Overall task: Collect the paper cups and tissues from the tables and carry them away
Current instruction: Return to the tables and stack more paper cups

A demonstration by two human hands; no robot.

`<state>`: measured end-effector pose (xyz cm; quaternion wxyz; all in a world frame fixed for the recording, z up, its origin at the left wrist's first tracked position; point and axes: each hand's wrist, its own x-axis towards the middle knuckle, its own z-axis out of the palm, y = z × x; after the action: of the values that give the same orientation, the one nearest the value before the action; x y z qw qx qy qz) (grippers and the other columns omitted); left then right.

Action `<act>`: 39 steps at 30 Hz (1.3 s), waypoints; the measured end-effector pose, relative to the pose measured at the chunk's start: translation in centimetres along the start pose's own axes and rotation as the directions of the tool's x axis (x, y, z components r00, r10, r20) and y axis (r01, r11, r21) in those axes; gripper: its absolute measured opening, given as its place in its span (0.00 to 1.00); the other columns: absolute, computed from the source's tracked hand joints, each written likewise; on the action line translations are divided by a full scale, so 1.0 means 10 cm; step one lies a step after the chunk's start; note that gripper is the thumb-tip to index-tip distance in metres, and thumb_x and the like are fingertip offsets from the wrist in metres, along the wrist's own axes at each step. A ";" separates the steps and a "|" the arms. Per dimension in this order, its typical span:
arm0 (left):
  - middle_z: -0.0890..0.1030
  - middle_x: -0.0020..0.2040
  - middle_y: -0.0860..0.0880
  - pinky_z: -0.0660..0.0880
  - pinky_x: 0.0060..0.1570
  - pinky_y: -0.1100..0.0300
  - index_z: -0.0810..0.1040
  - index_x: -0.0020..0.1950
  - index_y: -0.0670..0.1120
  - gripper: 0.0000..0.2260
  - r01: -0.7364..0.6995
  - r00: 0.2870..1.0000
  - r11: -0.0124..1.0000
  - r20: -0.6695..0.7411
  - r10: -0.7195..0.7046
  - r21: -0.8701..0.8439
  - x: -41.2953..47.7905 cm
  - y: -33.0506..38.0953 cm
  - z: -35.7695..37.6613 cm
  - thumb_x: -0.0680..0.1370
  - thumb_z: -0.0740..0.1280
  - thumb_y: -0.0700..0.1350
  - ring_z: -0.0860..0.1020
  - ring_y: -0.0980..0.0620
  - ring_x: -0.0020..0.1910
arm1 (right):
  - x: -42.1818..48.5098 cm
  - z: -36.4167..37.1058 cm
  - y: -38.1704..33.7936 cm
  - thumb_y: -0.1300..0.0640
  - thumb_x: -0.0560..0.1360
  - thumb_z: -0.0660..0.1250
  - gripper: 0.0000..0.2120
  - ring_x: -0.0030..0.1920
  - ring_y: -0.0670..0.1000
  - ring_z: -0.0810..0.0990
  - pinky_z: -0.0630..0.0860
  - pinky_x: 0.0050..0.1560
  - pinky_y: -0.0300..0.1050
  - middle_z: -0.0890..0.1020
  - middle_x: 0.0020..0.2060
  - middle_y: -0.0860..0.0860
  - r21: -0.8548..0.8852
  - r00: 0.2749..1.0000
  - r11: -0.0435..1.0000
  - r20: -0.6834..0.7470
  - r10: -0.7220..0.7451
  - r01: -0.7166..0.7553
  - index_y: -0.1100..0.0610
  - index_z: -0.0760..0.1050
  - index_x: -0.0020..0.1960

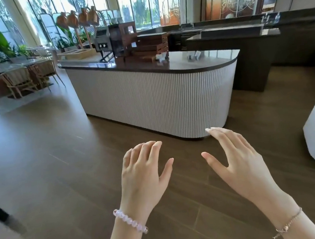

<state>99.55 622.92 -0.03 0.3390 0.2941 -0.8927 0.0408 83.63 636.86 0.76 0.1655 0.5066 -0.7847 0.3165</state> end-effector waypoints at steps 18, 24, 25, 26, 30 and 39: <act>0.80 0.56 0.50 0.71 0.60 0.49 0.77 0.60 0.45 0.19 0.142 0.989 0.985 -0.048 -0.138 0.101 2.06 -1.43 1.23 0.76 0.62 0.56 0.77 0.47 0.56 | 2.78 1.69 0.29 0.39 0.74 0.58 0.29 0.66 0.53 0.72 0.72 0.61 0.53 0.74 0.65 0.51 0.042 0.979 0.986 0.123 -0.163 0.159 0.54 0.67 0.70; 0.81 0.55 0.49 0.74 0.58 0.48 0.77 0.59 0.45 0.21 0.256 0.966 0.943 -0.082 -0.244 0.212 2.45 -2.03 1.51 0.75 0.59 0.57 0.78 0.46 0.55 | 3.56 2.42 0.18 0.37 0.74 0.53 0.31 0.67 0.54 0.71 0.69 0.65 0.55 0.73 0.66 0.51 0.118 0.949 0.961 0.169 -0.267 0.249 0.53 0.66 0.71; 0.81 0.55 0.49 0.74 0.58 0.48 0.77 0.58 0.45 0.21 0.269 0.963 0.934 -0.088 -0.255 0.236 2.53 -2.13 1.59 0.75 0.59 0.57 0.78 0.46 0.55 | 3.70 2.55 0.17 0.37 0.74 0.53 0.31 0.67 0.54 0.71 0.69 0.66 0.56 0.74 0.66 0.51 0.135 0.944 0.956 0.175 -0.281 0.260 0.53 0.66 0.71; 0.81 0.55 0.49 0.74 0.58 0.48 0.78 0.58 0.45 0.21 0.282 0.959 0.924 -0.094 -0.266 0.260 2.63 -2.24 1.67 0.75 0.59 0.58 0.78 0.46 0.55 | 3.84 2.69 0.16 0.37 0.74 0.54 0.31 0.66 0.55 0.72 0.69 0.65 0.56 0.74 0.65 0.51 0.150 0.939 0.951 0.178 -0.294 0.269 0.53 0.66 0.71; 0.81 0.54 0.49 0.73 0.58 0.48 0.78 0.58 0.45 0.19 0.348 0.938 0.885 -0.120 -0.326 0.309 3.08 -2.65 2.01 0.73 0.66 0.55 0.79 0.46 0.54 | 4.46 3.24 0.19 0.40 0.74 0.59 0.28 0.65 0.55 0.74 0.70 0.64 0.55 0.75 0.64 0.51 0.221 0.919 0.925 0.182 -0.350 0.309 0.53 0.67 0.70; 0.81 0.53 0.50 0.73 0.60 0.47 0.78 0.58 0.46 0.20 0.517 0.856 0.771 -0.198 -0.478 0.372 4.12 -3.59 2.57 0.75 0.59 0.58 0.78 0.46 0.54 | 5.97 4.31 0.09 0.42 0.74 0.63 0.27 0.65 0.54 0.74 0.68 0.65 0.54 0.77 0.62 0.50 0.332 0.848 0.852 0.213 -0.485 0.404 0.53 0.70 0.69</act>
<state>79.83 565.80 1.64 0.3086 0.5822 -0.7370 0.1504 59.65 567.31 3.02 0.0465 0.7346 -0.6083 0.2969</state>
